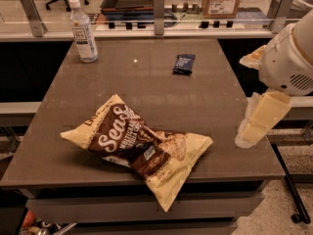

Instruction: Move brown chip bag near blue plastic bottle

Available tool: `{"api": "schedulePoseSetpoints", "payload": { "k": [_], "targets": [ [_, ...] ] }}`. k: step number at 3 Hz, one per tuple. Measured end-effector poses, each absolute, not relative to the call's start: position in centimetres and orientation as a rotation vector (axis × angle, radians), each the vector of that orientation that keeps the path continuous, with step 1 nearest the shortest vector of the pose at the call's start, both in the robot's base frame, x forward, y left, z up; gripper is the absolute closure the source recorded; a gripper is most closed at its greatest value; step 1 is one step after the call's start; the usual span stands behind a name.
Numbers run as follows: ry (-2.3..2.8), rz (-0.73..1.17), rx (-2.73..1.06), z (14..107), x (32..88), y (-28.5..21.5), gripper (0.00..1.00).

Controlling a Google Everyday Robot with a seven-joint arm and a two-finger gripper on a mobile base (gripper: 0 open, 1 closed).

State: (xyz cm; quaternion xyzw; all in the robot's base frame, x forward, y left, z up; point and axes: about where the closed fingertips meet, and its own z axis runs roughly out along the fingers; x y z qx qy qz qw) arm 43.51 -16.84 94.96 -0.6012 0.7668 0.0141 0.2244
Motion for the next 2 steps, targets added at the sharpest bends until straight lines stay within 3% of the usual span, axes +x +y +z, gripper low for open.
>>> {"api": "schedulePoseSetpoints", "payload": {
  "k": [2],
  "targets": [
    [2.087, 0.309, -1.537, 89.2, 43.3, -12.3, 0.00]
  ]
}}
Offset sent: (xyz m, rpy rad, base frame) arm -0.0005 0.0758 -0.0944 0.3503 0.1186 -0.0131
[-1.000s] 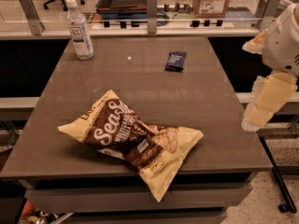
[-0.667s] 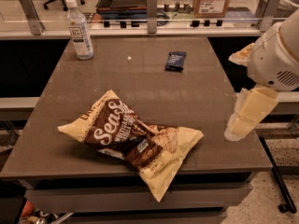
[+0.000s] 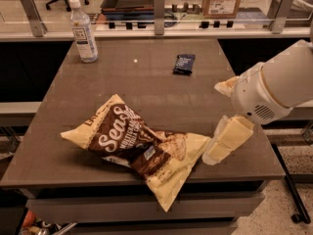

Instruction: Move brown chip bag near blue plastic bottle

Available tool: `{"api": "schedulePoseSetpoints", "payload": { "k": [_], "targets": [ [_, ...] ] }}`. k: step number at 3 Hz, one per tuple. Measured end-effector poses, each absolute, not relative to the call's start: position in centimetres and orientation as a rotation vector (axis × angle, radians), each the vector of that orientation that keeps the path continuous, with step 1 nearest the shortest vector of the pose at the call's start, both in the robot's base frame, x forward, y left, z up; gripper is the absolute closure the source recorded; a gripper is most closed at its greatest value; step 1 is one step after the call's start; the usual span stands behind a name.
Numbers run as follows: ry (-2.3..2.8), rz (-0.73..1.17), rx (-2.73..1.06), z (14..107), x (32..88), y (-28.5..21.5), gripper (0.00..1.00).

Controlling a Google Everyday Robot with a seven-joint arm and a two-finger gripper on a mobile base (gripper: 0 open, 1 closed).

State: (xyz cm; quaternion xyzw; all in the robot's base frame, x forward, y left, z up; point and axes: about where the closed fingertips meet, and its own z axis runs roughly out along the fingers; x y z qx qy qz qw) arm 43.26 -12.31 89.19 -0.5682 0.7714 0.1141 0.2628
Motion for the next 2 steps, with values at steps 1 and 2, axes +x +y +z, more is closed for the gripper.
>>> {"api": "schedulePoseSetpoints", "payload": {
  "k": [1, 2],
  "targets": [
    [2.069, 0.412, -1.518, 87.4, 43.1, -9.5, 0.00],
    [2.047, 0.449, -1.517, 87.6, 42.3, -7.4, 0.00]
  ]
}}
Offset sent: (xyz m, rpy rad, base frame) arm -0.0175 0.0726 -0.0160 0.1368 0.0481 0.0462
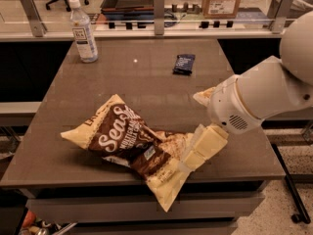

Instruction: Move brown chip bag near blue plastic bottle

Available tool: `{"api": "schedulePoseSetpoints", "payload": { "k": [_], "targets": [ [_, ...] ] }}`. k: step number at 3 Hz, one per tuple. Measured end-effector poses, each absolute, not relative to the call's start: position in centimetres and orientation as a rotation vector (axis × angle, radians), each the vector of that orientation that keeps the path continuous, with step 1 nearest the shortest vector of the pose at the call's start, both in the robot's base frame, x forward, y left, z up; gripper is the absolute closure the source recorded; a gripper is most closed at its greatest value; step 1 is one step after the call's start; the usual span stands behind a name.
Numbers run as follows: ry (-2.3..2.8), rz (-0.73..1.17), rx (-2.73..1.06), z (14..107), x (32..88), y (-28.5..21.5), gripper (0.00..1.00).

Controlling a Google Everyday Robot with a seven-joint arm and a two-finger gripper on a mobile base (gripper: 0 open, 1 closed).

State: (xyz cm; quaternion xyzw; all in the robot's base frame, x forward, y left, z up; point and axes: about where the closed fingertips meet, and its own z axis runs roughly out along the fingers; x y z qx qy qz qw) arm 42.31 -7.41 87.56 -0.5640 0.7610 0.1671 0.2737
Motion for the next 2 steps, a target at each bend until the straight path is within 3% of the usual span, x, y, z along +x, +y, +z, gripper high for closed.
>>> {"api": "schedulePoseSetpoints", "payload": {
  "k": [2],
  "targets": [
    [2.051, 0.453, -1.506, 88.7, 40.9, -3.9, 0.00]
  ]
}}
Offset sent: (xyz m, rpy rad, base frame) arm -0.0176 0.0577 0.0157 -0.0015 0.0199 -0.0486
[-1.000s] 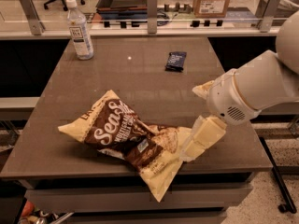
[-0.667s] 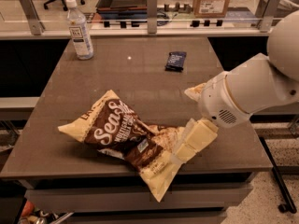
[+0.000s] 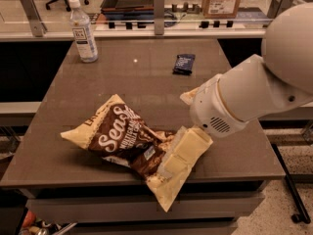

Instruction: Move brown chip bag near blue plastic bottle

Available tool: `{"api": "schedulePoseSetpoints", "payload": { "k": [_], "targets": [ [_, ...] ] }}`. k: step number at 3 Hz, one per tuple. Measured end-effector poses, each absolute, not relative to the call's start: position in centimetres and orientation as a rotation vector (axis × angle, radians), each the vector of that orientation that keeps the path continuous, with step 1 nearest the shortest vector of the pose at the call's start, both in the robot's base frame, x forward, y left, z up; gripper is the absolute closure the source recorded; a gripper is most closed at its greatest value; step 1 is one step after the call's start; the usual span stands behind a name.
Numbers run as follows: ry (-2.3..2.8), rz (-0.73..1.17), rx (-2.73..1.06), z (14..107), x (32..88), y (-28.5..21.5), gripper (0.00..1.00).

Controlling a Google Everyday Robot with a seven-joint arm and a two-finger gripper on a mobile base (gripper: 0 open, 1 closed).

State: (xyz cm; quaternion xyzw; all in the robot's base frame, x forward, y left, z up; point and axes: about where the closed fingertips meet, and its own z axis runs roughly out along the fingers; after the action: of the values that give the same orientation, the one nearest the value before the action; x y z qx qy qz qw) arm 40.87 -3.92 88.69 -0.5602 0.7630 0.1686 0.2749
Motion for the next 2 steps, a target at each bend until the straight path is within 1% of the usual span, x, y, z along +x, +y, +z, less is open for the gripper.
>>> {"api": "schedulePoseSetpoints", "payload": {
  "k": [2],
  "targets": [
    [2.176, 0.309, -1.466, 87.4, 41.9, -0.5, 0.00]
  ]
}}
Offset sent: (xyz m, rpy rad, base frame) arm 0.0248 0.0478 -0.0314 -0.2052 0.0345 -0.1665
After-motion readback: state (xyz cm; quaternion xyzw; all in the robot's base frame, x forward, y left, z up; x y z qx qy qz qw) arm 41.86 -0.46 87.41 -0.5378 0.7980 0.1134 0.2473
